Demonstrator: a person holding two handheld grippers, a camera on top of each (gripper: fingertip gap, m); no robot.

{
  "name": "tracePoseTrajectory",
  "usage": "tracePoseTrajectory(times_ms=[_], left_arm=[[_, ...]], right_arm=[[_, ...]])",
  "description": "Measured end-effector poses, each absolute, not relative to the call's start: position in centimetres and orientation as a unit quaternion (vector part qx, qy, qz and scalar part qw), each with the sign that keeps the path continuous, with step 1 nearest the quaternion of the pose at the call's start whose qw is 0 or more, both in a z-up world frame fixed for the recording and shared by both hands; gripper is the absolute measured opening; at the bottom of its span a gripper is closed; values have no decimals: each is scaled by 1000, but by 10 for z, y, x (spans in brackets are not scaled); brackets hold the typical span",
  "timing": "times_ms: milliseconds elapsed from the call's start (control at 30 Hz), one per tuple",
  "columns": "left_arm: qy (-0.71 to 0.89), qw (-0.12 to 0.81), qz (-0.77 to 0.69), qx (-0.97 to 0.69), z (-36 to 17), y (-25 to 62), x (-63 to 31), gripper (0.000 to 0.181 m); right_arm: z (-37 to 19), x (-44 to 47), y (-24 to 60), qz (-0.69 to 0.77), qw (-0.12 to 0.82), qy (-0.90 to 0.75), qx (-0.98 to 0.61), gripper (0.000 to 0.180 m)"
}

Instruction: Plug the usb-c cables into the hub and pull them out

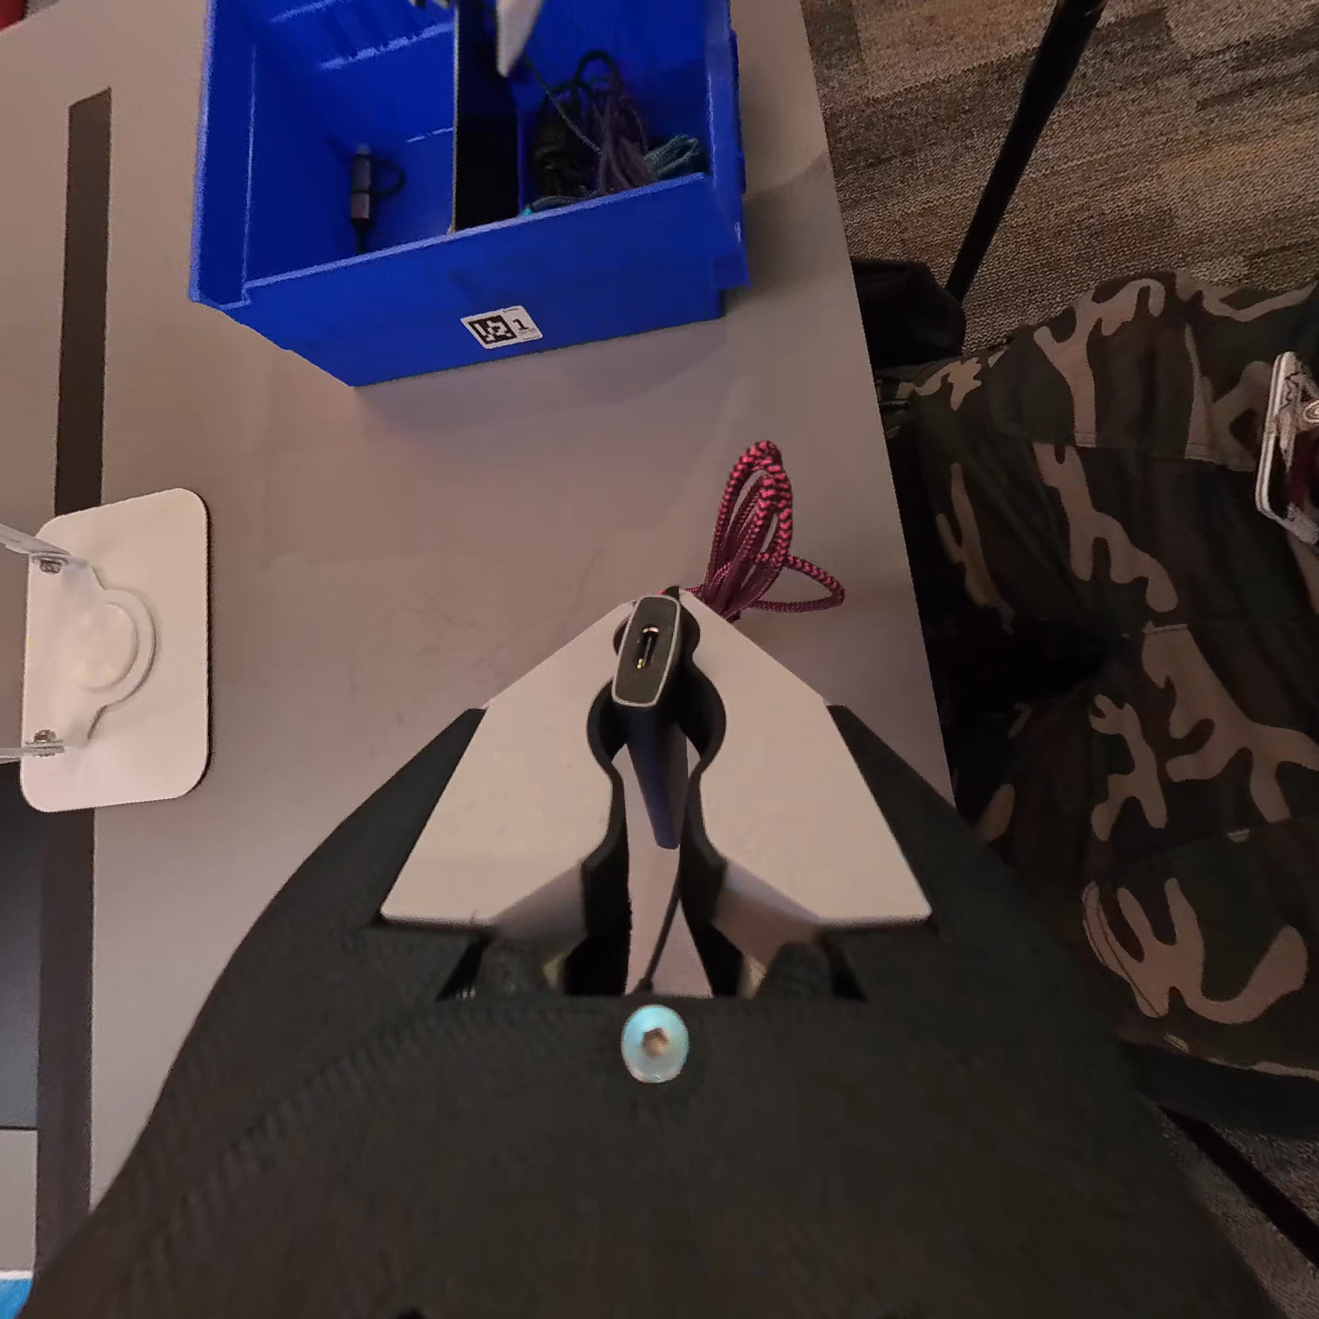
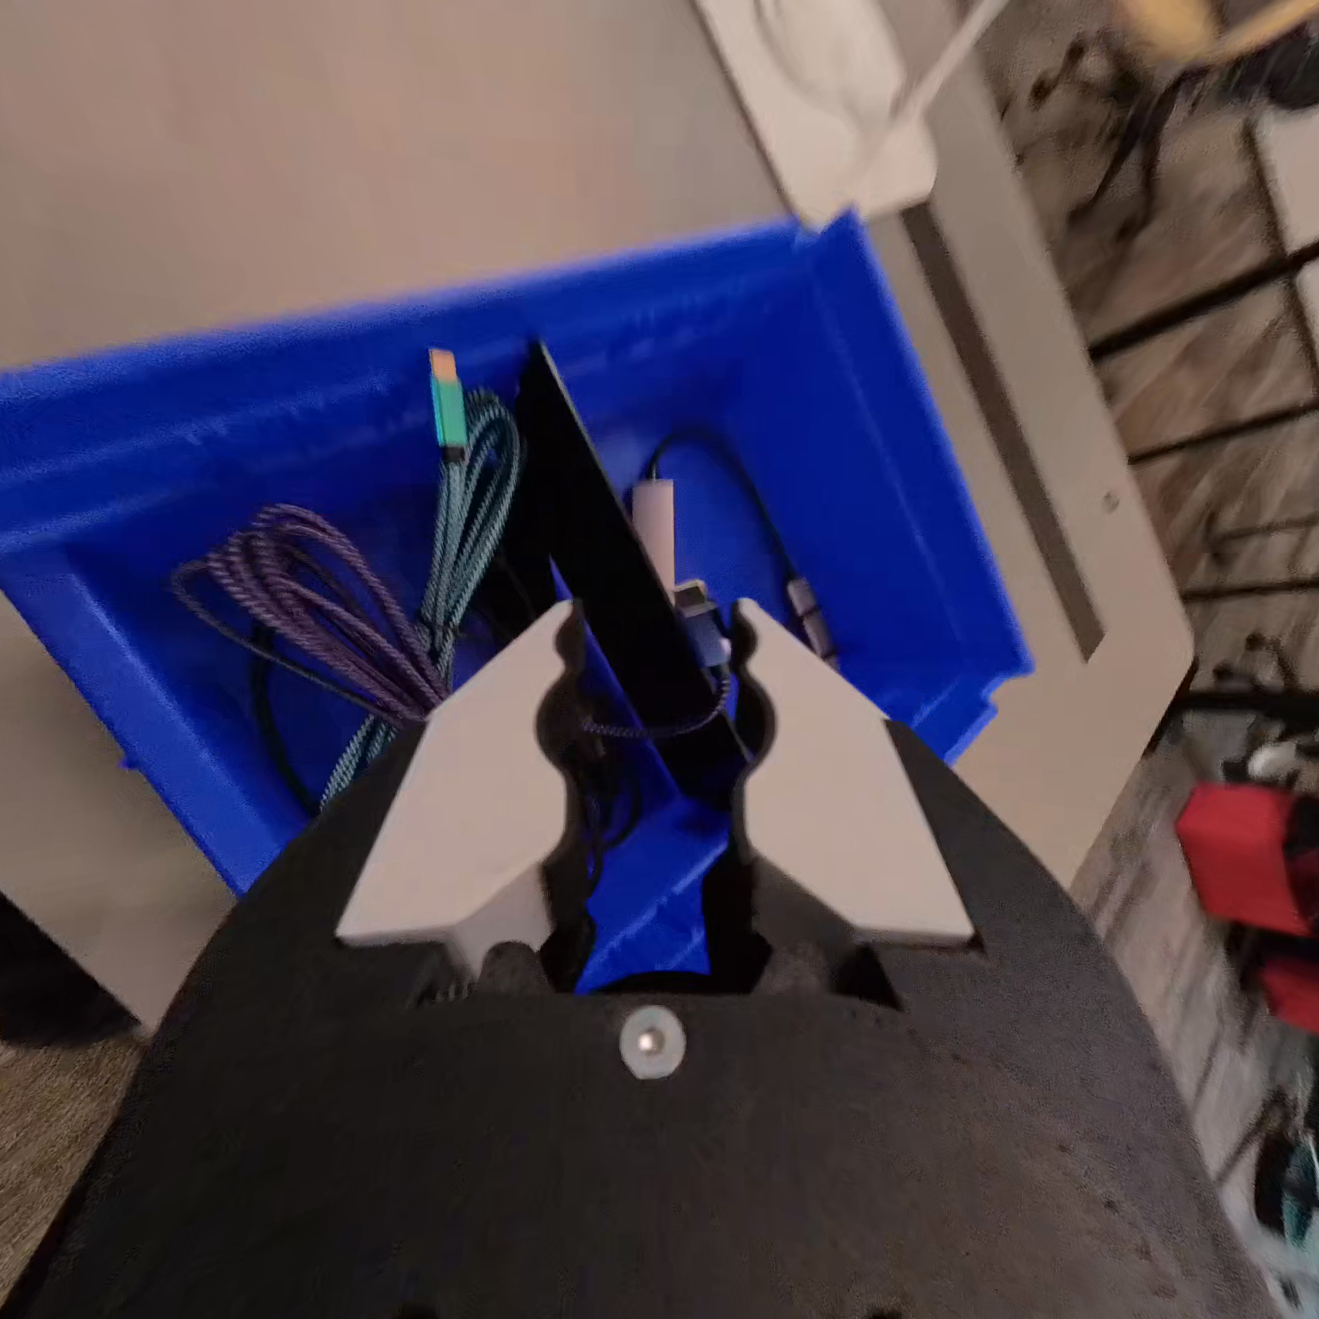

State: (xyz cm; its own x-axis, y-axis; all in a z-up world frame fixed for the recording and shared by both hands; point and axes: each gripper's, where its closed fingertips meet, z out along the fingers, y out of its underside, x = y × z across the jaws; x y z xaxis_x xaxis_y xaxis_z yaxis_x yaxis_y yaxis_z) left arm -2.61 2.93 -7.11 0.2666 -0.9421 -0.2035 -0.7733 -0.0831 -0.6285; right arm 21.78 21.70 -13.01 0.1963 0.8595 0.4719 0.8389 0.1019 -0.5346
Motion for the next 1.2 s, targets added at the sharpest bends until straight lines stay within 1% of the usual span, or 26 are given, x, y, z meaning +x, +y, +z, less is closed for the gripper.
tracePoseTrajectory(times_ms=[33, 100, 200, 233, 267, 300, 367, 433, 467, 500, 567, 600, 633, 667, 700, 767, 867, 967, 1000, 1067, 1100, 1200], left_arm=[[588, 331, -129, -727, -70, 31, -26, 3], [576, 338, -137, -731, -66, 34, -24, 3], [551, 350, -156, -741, -60, 42, -21, 3], [539, 355, -162, -746, -58, 46, -19, 3], [527, 358, -171, -752, -56, 49, -18, 3], [515, 363, -181, -755, -54, 52, -17, 3], [483, 378, -209, -762, -46, 59, -13, 3], [457, 390, -237, -764, -37, 63, -10, 3], [446, 396, -254, -761, -32, 63, -8, 4], [442, 399, -270, -756, -27, 62, -5, 3], [441, 409, -286, -746, -18, 58, -1, 3], [442, 411, -292, -742, -14, 55, 2, 3], [447, 412, -299, -735, -11, 51, 6, 3], [450, 413, -304, -731, -9, 48, 10, 3], [452, 411, -304, -731, -8, 46, 13, 3], [457, 411, -310, -725, -7, 43, 18, 3], [450, 420, -317, -721, -3, 44, 16, 4], [444, 424, -337, -714, -3, 45, 13, 5], [439, 419, -343, -717, -5, 45, 11, 9], [421, 408, -352, -729, -10, 50, 8, 39], [413, 405, -361, -731, -11, 50, 6, 48], [405, 411, -384, -721, -9, 45, -2, 50]], right_arm=[[-133, 224, 220, 0, 374, -627, -683, 44], [-119, 224, 216, 0, 375, -611, -697, 45], [-70, 183, 177, 93, 424, -602, -670, 49], [-58, 169, 163, 102, 434, -608, -657, 50], [-49, 151, 145, 118, 442, -619, -639, 56], [-43, 130, 121, 154, 441, -635, -615, 57], [-44, 91, 77, 217, 421, -659, -584, 60], [-55, 63, 55, 248, 405, -665, -577, 74], [-60, 50, 45, 285, 390, -659, -576, 80], [-65, 38, 39, 316, 378, -650, -579, 89], [-67, 19, 40, 349, 391, -629, -575, 90], [-68, 10, 36, 381, 379, -619, -573, 91], [-67, 0, 34, 411, 371, -606, -571, 88], [-64, -7, 31, 435, 370, -599, -561, 75], [-59, -14, 27, 459, 371, -595, -545, 52], [-57, -23, 18, 475, 364, -606, -524, 35], [-51, -25, 6, 510, 349, -604, -504, 0], [-45, -22, 8, 553, 334, -572, -505, 0], [-44, -21, 7, 560, 333, -566, -505, 0], [-38, -20, 3, 593, 315, -545, -501, 0], [-37, -19, 4, 603, 313, -535, -503, 0], [-29, -13, 7, 641, 299, -507, -493, 0]])
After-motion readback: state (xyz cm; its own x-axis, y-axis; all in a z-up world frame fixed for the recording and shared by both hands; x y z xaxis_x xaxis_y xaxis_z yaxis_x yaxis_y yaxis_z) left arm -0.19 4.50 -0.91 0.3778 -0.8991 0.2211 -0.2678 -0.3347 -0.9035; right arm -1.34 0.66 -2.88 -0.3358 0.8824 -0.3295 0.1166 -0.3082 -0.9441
